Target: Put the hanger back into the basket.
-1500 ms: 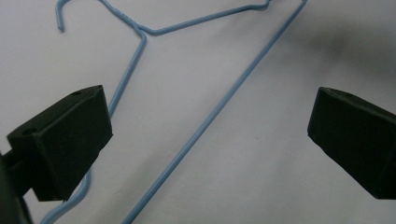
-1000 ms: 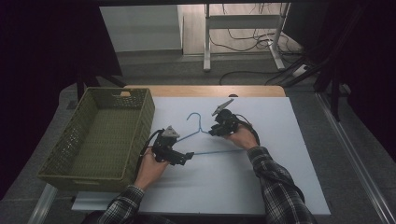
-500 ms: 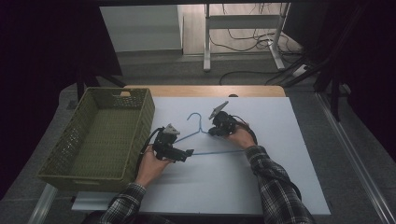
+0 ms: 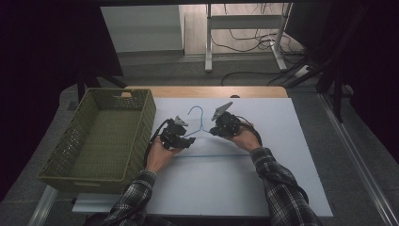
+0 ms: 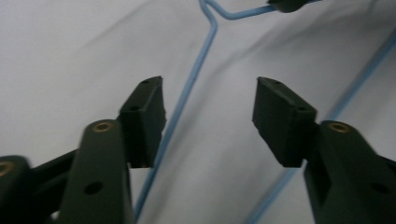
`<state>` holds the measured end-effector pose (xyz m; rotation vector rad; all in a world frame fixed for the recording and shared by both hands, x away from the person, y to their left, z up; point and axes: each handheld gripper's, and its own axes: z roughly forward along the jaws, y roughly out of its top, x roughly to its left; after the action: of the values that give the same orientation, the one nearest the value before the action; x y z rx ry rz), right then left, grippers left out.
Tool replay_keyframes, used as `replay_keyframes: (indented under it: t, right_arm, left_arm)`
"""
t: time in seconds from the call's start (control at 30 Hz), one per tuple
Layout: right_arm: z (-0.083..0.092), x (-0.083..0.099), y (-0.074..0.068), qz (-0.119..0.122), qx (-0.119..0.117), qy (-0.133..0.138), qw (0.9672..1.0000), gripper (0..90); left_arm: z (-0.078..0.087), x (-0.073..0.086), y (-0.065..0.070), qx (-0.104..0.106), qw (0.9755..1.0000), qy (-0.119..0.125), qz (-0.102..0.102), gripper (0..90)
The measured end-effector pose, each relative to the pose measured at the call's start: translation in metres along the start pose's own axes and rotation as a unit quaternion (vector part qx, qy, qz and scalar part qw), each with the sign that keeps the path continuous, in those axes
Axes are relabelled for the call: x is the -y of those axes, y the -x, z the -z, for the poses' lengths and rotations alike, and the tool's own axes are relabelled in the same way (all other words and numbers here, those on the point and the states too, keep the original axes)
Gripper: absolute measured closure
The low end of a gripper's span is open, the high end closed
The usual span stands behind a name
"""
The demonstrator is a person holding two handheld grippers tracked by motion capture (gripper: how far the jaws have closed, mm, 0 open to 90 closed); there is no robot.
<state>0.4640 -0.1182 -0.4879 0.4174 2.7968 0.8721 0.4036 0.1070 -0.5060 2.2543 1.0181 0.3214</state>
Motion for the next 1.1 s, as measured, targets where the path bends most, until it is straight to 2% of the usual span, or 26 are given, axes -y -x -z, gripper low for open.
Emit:
replay_keyframes:
  t: [0.07, 0.13, 0.23, 0.33, 0.4, 0.47, 0.53, 0.57, 0.6, 0.63, 0.73, 0.77, 0.8, 0.87, 0.93, 0.97, 1.0, 1.1]
  right_arm:
    - [0.001, -0.001, -0.001, 0.000, 0.000, 0.002, 1.0000, 86.3]
    - [0.003, -0.001, -0.003, -0.002, -0.001, 0.004, 1.0000, 86.3]
    - [0.005, -0.002, -0.005, -0.001, -0.002, 0.010, 1.0000, 86.3]
    - [0.007, -0.003, -0.006, -0.001, -0.002, 0.013, 0.9999, 86.3]
    - [0.008, -0.003, -0.007, -0.001, -0.002, 0.013, 0.9999, 86.3]
    - [0.009, -0.002, -0.007, -0.001, -0.001, 0.012, 0.9999, 86.2]
    - [0.009, -0.002, -0.008, -0.005, 0.001, 0.013, 0.9999, 85.8]
    - [0.009, -0.001, -0.008, -0.008, 0.003, 0.012, 0.9999, 85.1]
    - [0.010, -0.002, -0.008, -0.013, 0.008, 0.011, 0.9998, 84.2]
    - [0.011, -0.002, -0.009, -0.016, 0.014, 0.012, 0.9997, 79.5]
    - [0.017, -0.005, -0.007, -0.048, 0.026, 0.029, 0.9981, 66.1]
    - [0.017, -0.005, -0.007, -0.048, 0.026, 0.029, 0.9981, 66.1]
    - [0.017, -0.012, -0.005, -0.080, 0.029, 0.045, 0.9954, 61.9]
    - [0.013, -0.020, -0.005, -0.097, 0.029, 0.053, 0.9935, 57.0]
    - [0.006, -0.026, -0.005, -0.114, 0.031, 0.058, 0.9913, 55.1]
    - [0.006, -0.026, -0.005, -0.114, 0.031, 0.058, 0.9913, 55.1]
    - [-0.004, -0.034, -0.004, -0.133, 0.037, 0.061, 0.9886, 53.5]
    - [-0.015, -0.041, -0.001, -0.160, 0.031, 0.061, 0.9847, 53.3]
  left_arm:
    - [-0.004, -0.001, -0.005, -0.003, 1.0000, -0.004, 0.000, 53.1]
    - [-0.005, -0.001, -0.007, 0.004, 1.0000, -0.004, 0.000, 58.5]
    - [-0.011, -0.002, -0.014, 0.024, 0.9996, -0.010, -0.006, 63.2]
    - [-0.013, -0.002, -0.013, 0.027, 0.9992, -0.018, -0.022, 70.4]
    - [-0.013, -0.002, -0.013, 0.022, 0.9991, -0.019, -0.031, 73.0]
    - [-0.012, -0.002, -0.013, 0.026, 0.9989, -0.016, -0.035, 76.8]
    - [-0.011, -0.002, -0.011, 0.029, 0.9981, -0.017, -0.051, 78.7]
    - [-0.011, -0.002, -0.011, 0.029, 0.9981, -0.017, -0.051, 79.7]
    - [-0.011, -0.001, -0.009, 0.032, 0.9975, -0.020, -0.060, 80.8]
    - [-0.011, -0.001, -0.007, 0.032, 0.9972, -0.020, -0.064, 81.7]
    - [-0.012, 0.000, -0.005, 0.035, 0.9971, -0.019, -0.065, 84.4]
    - [-0.012, 0.000, -0.005, 0.035, 0.9971, -0.019, -0.065, 84.7]
    - [-0.012, 0.000, -0.003, 0.038, 0.9969, -0.019, -0.066, 85.0]
    - [-0.012, 0.000, -0.003, 0.040, 0.9966, -0.020, -0.069, 85.0]
    - [-0.011, 0.000, -0.002, 0.042, 0.9964, -0.021, -0.070, 85.1]
    - [-0.011, 0.000, -0.002, 0.042, 0.9964, -0.021, -0.070, 85.1]
    - [-0.011, 0.001, -0.002, 0.043, 0.9963, -0.021, -0.071, 85.1]
    - [-0.011, 0.002, -0.001, 0.045, 0.9961, -0.021, -0.073, 85.1]
